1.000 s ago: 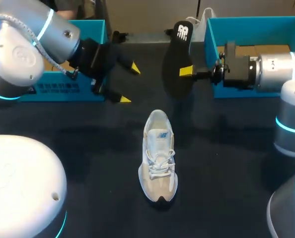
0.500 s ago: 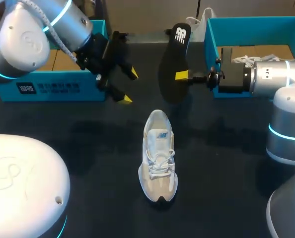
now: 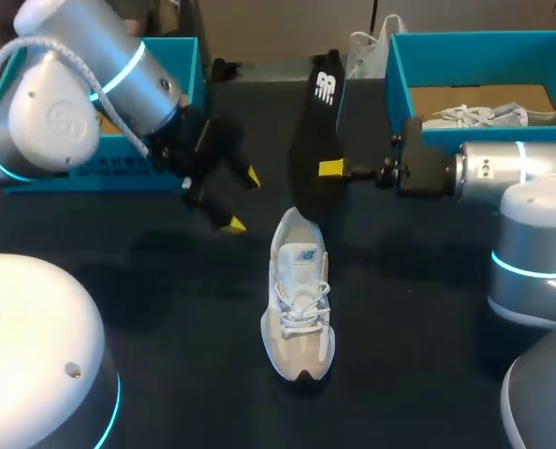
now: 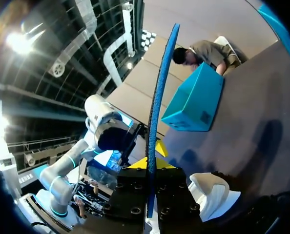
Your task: Take the shoe out of the shoebox, open the shoe tongue, remove and reinsert the insole, then place the shoe into the shoebox
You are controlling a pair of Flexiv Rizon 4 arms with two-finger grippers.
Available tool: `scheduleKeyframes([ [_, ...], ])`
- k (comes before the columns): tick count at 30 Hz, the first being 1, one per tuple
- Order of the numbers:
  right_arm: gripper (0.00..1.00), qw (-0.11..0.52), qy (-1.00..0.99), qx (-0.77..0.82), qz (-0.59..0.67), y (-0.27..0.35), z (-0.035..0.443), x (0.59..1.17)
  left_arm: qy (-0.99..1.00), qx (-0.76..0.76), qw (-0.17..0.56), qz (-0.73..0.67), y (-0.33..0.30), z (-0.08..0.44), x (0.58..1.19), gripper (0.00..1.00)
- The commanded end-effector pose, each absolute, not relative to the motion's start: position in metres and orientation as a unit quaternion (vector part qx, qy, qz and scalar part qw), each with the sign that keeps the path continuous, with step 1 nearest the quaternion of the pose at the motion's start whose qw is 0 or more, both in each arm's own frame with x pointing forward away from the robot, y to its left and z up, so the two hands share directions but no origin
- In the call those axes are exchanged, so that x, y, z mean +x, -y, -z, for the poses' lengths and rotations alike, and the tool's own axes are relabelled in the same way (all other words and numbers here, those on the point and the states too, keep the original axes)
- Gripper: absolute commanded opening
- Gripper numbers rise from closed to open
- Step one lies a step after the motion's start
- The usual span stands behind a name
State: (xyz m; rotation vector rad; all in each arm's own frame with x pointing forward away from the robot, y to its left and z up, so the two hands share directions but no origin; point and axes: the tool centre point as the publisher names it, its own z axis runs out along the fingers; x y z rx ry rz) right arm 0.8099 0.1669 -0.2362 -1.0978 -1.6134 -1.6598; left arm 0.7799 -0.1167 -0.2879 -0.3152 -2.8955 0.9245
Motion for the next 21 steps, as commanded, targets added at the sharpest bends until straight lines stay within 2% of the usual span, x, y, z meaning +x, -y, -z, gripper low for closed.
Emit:
scheduleKeyframes([
  [1,0.0,0.277,0.6,-0.416,0.624,-0.179,0.241,0.81,0.947,-0.101,0.044,-0.303,0.117,0.293,0.78,1.0],
  [11,0.0,0.277,0.6,-0.416,0.624,-0.179,0.241,0.81,0.947,-0.101,0.044,-0.303,0.117,0.293,0.78,1.0],
  [21,0.0,0.256,0.606,-0.375,0.653,-0.184,0.256,0.811,0.949,-0.078,0.05,-0.303,0.126,0.331,0.772,1.0],
])
